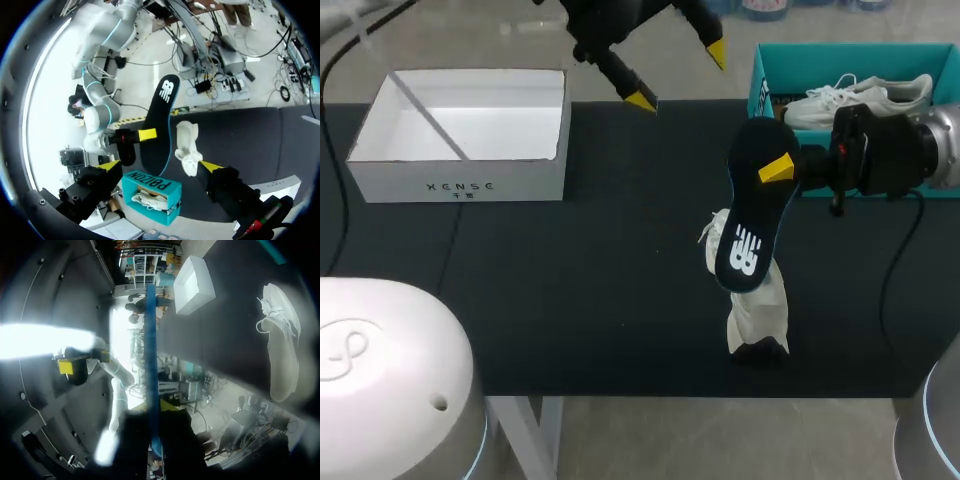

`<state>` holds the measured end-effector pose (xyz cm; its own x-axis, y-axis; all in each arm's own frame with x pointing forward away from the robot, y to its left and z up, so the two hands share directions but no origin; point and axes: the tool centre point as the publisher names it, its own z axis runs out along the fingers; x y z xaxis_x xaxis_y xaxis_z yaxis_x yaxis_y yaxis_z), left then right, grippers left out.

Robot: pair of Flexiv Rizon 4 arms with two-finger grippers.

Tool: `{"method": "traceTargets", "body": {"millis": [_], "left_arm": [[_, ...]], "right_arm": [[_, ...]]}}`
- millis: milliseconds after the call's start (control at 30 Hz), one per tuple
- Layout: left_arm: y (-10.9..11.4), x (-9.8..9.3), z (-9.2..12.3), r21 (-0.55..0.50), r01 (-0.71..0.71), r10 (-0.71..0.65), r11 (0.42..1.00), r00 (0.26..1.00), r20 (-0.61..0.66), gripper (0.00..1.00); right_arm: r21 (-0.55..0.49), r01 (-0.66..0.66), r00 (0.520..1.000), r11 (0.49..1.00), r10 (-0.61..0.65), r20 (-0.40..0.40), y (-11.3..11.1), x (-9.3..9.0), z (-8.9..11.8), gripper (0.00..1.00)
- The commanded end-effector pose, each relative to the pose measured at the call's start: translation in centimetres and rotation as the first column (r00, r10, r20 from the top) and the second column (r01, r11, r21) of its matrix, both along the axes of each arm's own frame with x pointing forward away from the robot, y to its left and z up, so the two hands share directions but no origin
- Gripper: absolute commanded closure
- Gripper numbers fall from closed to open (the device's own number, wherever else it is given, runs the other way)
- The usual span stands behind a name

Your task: Take the shoe out of the shoebox, open the shoe tongue, remove and reinsert the insole, then place the shoe into the shoebox

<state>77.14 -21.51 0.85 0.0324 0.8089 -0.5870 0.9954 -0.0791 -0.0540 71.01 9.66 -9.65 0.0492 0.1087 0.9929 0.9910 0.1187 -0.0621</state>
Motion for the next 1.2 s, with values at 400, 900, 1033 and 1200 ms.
{"method": "traceTargets", "body": {"millis": [400,900,1033,1200], "left_arm": [[-1.9,1.4,1.0,0.648,0.081,-0.087,0.757,0.996,-0.024,0.00],[-2.0,1.1,0.7,0.604,0.043,-0.088,0.796,0.995,0.044,0.00],[-1.5,0.9,0.4,0.579,0.017,-0.074,0.815,0.994,0.075,0.00],[-0.8,0.8,-0.2,0.517,-0.024,-0.039,0.856,0.993,0.112,0.00]], "right_arm": [[-0.001,-0.001,1.000,1.000,0.001,-0.001,0.1,0.1,0.0,1.00],[-0.001,-0.001,1.000,1.000,0.001,-0.001,0.1,0.1,0.0,1.00],[-0.001,-0.001,1.000,1.000,0.001,-0.001,0.1,0.1,0.0,1.00],[-0.001,-0.001,1.000,1.000,0.001,-0.001,0.1,0.1,0.0,1.00]]}}
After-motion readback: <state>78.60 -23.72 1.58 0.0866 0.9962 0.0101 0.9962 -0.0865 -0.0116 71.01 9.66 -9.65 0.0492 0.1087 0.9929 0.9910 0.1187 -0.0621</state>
